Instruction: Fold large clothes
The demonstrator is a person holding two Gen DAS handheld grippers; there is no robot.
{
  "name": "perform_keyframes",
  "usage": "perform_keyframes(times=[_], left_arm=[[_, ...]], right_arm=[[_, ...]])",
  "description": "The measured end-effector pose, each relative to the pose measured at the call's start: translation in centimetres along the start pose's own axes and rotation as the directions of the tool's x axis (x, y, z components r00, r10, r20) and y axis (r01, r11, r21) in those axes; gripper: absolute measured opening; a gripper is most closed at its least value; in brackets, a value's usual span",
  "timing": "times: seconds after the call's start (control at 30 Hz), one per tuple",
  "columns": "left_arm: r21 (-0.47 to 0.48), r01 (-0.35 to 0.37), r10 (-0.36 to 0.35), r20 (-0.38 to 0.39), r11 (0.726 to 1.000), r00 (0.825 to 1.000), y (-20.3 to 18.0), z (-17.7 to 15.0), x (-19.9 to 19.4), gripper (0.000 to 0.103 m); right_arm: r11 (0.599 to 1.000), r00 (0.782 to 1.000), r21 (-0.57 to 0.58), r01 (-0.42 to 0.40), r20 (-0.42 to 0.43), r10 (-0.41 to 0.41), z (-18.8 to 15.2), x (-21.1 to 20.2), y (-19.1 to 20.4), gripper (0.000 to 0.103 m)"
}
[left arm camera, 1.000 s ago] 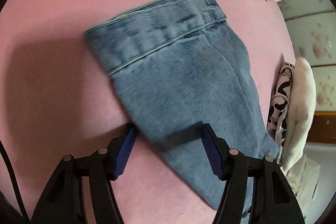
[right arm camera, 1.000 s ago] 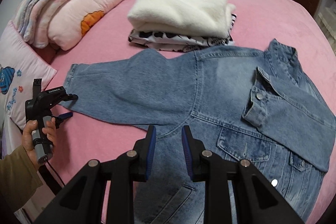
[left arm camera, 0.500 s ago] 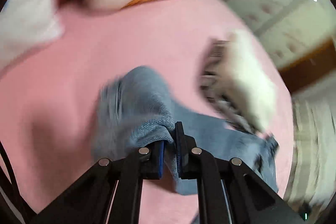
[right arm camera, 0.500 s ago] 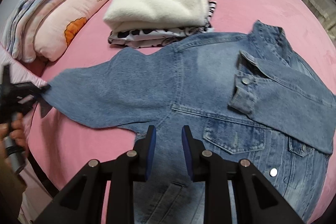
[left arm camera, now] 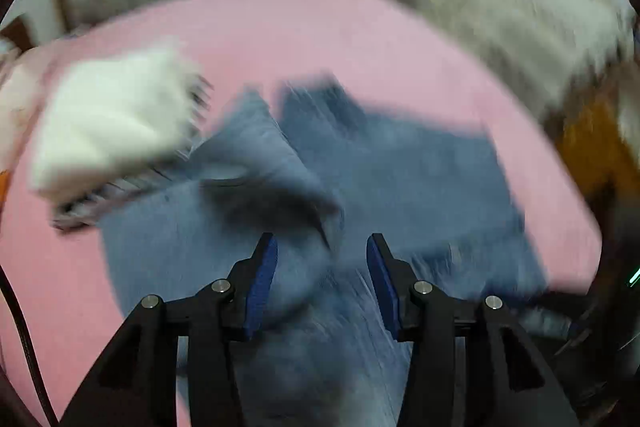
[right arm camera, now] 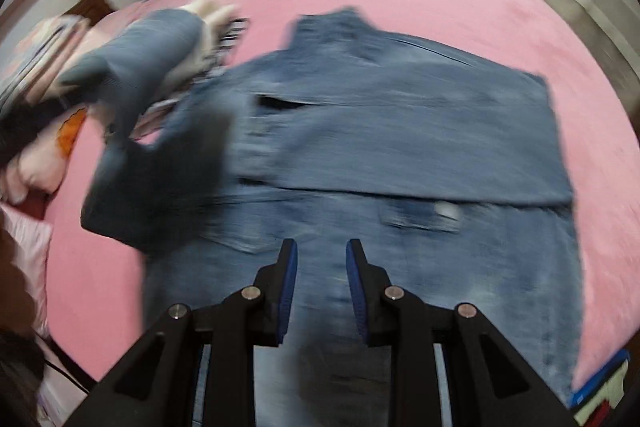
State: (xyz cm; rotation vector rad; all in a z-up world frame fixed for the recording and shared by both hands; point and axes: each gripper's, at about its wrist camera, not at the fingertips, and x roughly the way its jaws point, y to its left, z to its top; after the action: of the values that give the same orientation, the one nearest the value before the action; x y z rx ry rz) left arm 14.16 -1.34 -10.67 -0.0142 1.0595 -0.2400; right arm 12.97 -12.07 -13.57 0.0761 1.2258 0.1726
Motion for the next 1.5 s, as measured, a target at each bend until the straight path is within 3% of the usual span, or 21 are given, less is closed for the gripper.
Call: perform_keyframes(times=[0.07,0.23,0.37,0.43,0.53,0.67,0.83,0.9,1.0,1.07,1.1,1.13,1.23,1.3,1.37,1.4,1.47,1.5], left_arm=[[0.029,0.008,-0.005,-0.084,1.000,0.996,-2.2,-1.6,2.7,0.045],[-0.013,-0.018,0.016,-0.170,1.000,0.985,-2.4,-5.1,4.1,0.045],[-0.179,-0.071,0.033,-0.204,0.981,0.978,1.4,-6.1,4.0,0.045],[-0.282,-0.090,0.032,-0.206,0.955,0.978,3.5,-6.6,3.7,0.045],[-0.451,-0.083,-0.001,-0.182,0.889,0.983,7.0,-7.6,3.1,0.045],[-0.679,0.021,-0.107,-0.085,0.734,0.991,11.9,-9.7,2.6,0.045],[-0.776,0.184,-0.220,0.060,0.604,0.974,14.0,-10.3,3.0,0.045],[-0.794,0.225,-0.235,0.106,0.565,0.966,14.2,-10.0,3.3,0.045],[-0.815,0.237,-0.218,0.140,0.529,0.966,14.9,-9.6,3.5,0.045],[-0.828,0.216,-0.192,0.133,0.518,0.972,15.6,-9.4,3.6,0.045],[-0.832,0.206,-0.182,0.129,0.515,0.975,15.8,-9.3,3.6,0.045],[-0.835,0.198,-0.174,0.125,0.513,0.977,15.9,-9.2,3.7,0.045],[-0.829,0.177,-0.158,0.109,0.530,0.981,16.3,-8.5,3.4,0.045],[-0.813,0.179,-0.174,0.097,0.554,0.980,16.1,-8.2,3.4,0.045],[-0.794,0.186,-0.210,0.076,0.579,0.975,15.5,-8.0,4.0,0.045],[-0.786,0.187,-0.224,0.064,0.589,0.973,15.2,-7.9,4.3,0.045],[-0.754,0.167,-0.249,0.004,0.635,0.968,14.0,-7.9,5.2,0.045],[-0.741,0.153,-0.253,-0.023,0.654,0.967,13.6,-8.0,5.6,0.045]], right_arm=[[1.000,1.000,0.024,0.015,-0.006,-0.015,-0.3,-0.2,-2.7,0.025],[0.999,1.000,0.027,-0.026,-0.008,0.026,0.5,0.2,-5.6,0.025],[0.993,0.993,0.002,-0.116,-0.009,0.116,2.7,1.6,-5.6,0.028],[0.987,0.987,-0.007,-0.161,-0.011,0.161,4.1,2.4,-5.0,0.042],[0.969,0.969,-0.005,-0.247,-0.026,0.247,6.8,4.9,-4.8,0.046],[0.963,0.960,0.012,-0.270,-0.068,0.270,9.5,9.3,-5.3,0.046],[0.963,0.956,0.036,-0.268,-0.113,0.270,11.5,13.6,-6.1,0.046],[0.963,0.953,0.033,-0.269,-0.137,0.271,11.9,15.1,-5.9,0.045],[0.962,0.952,0.008,-0.273,-0.143,0.272,12.1,15.9,-5.2,0.045],[0.954,0.943,-0.024,-0.299,-0.158,0.292,12.2,15.9,-4.4,0.028],[0.947,0.937,-0.038,-0.318,-0.169,0.307,12.3,15.8,-3.9,0.014],[0.944,0.937,-0.059,-0.325,-0.157,0.313,12.4,15.0,-3.4,0.009],[0.939,0.946,-0.118,-0.324,-0.062,0.319,13.0,11.3,-2.9,0.008],[0.938,0.940,-0.102,-0.332,0.044,0.338,12.9,7.1,-3.8,0.007],[0.952,0.946,-0.070,-0.299,0.104,0.306,12.4,4.7,-5.3,0.007],[0.957,0.950,-0.048,-0.286,0.114,0.289,12.0,4.2,-6.2,0.007],[0.967,0.962,-0.016,-0.253,0.101,0.253,10.7,4.3,-7.8,0.008],[0.979,0.978,-0.009,-0.205,0.040,0.205,9.7,5.5,-8.6,0.011]])
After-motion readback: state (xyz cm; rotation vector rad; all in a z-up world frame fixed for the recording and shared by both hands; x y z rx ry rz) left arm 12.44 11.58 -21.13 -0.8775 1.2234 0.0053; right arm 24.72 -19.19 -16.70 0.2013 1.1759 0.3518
